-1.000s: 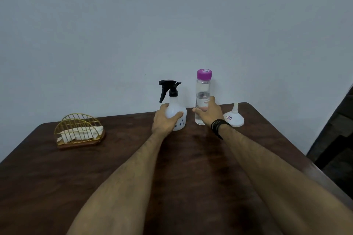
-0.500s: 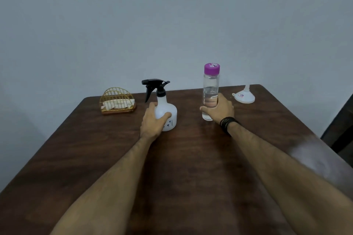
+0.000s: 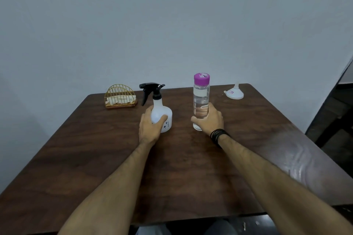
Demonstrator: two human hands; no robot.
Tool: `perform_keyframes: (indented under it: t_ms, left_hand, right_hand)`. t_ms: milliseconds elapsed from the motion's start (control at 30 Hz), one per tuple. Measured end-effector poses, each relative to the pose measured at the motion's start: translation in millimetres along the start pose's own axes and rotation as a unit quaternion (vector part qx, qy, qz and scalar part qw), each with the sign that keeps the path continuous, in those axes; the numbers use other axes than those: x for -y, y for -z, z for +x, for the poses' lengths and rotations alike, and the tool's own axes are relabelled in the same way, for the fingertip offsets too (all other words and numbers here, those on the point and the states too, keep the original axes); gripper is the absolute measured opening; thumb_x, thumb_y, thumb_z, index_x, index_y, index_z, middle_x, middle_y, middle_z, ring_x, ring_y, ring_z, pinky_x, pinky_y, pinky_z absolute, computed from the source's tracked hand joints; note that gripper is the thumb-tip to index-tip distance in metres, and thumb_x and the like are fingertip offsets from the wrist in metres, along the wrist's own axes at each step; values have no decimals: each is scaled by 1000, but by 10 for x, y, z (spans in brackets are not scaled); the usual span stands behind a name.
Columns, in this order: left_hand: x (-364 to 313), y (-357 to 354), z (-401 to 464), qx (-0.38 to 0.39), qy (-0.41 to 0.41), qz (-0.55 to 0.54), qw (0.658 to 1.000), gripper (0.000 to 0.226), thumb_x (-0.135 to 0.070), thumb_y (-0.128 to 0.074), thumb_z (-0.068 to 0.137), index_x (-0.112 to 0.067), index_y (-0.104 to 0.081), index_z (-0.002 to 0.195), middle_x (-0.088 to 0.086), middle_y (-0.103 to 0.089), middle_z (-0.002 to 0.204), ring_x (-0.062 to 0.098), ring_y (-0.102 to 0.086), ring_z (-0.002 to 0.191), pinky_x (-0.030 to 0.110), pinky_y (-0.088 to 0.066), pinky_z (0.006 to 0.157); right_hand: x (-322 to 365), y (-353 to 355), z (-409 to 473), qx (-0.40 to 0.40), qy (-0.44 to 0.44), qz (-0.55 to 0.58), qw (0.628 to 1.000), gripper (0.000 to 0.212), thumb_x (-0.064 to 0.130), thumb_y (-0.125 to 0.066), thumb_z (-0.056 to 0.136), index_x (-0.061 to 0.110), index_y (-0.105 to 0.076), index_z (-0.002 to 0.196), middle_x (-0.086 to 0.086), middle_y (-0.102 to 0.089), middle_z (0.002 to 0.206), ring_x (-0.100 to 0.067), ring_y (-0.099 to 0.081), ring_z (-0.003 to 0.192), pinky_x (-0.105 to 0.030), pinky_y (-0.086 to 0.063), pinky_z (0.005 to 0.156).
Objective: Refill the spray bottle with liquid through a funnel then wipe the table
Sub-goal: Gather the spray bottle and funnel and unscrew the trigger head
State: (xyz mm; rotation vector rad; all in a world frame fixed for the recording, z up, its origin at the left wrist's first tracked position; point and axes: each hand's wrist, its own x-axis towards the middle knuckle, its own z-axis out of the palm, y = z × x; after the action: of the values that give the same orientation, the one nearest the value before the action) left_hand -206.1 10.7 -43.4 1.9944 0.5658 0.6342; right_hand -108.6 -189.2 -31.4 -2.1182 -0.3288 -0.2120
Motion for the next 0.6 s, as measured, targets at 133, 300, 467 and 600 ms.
perform_keyframes:
  t_ms: [133, 300, 467, 600]
  left_hand:
    - [-23, -56, -79, -47, 24, 7, 999, 100, -60, -71, 82, -17, -22, 159, 11, -33, 156, 30, -41, 140, 46, -42, 108]
    - [-64, -105, -258, -199, -153, 213, 944, 68, -57, -56, 92, -4, -42, 133, 20, -46, 133, 32, -46, 119, 47, -45, 98]
    - [-160, -387, -387, -38, -378, 239, 894, 31, -14, -67, 89, -6, -56, 116, 12, -59, 108, 25, -54, 95, 45, -52, 82]
    - [-223, -651, -359, 113, -271, 258, 921, 53, -12, -54, 95, -5, -39, 145, 12, -51, 136, 26, -54, 121, 39, -48, 101]
  right_hand:
    - [-7, -7, -54, 1, 8, 6, 1000, 48, 40, -81, 66, 28, -57, 106, 15, -62, 88, -12, -63, 85, -30, -53, 82]
    - [-195, -17, -77, 44, 30, 55, 997, 69, 71, -69, 69, 30, -52, 121, 12, -67, 109, -7, -65, 95, -28, -53, 83]
    - [-349, 170, 80, -97, 1, 102, 990, 37, 51, -45, 100, 20, -57, 115, 7, -62, 106, -16, -62, 102, -27, -41, 80]
    - [-713, 327, 385, -101, -61, -24, 993, 42, 44, -54, 97, 11, -55, 122, -8, -59, 124, -26, -54, 119, -36, -43, 98]
